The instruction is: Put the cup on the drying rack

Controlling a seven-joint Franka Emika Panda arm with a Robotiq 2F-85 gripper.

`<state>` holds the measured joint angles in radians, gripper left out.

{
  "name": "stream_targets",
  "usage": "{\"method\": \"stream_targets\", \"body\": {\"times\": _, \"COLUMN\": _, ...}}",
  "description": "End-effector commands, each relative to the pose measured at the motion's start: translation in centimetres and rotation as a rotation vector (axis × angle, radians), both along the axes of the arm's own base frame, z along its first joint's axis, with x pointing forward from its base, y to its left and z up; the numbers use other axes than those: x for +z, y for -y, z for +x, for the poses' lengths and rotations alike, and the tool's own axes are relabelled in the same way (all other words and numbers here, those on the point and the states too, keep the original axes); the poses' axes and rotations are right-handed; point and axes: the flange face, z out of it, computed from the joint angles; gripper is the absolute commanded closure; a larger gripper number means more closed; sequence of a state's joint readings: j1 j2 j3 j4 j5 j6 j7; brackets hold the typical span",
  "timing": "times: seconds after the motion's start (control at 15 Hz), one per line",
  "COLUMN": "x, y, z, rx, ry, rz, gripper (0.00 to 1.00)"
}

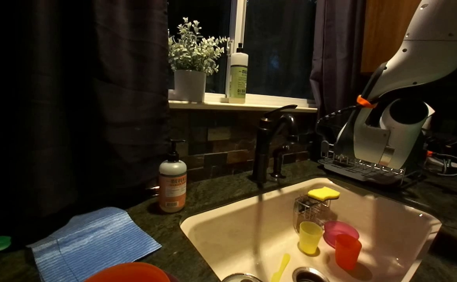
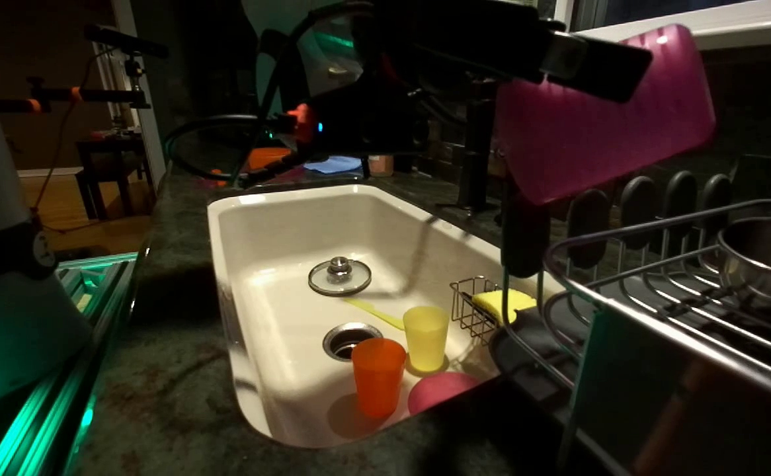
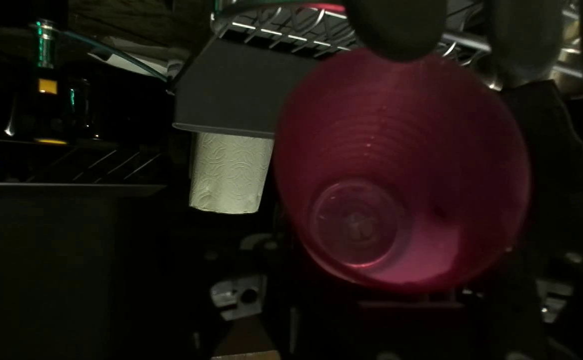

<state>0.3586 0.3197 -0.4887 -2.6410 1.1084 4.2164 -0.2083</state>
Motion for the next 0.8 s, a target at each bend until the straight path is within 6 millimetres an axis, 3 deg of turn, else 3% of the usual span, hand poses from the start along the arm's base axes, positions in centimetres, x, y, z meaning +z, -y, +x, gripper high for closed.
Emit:
{"method": "stream_targets", "body": {"times": 0.0, "x": -1.5, "y": -0.6, "z": -0.2, "rx": 0.006, "ry": -0.009, "rz": -0.031, "gripper": 0.55}}
{"method": "stream_targets", "body": {"times": 0.73, "x": -3.3, "y": -1.1, "z": -0.5, "rx": 0.009, "ry": -0.03, "rz": -0.072, "gripper": 0.55}}
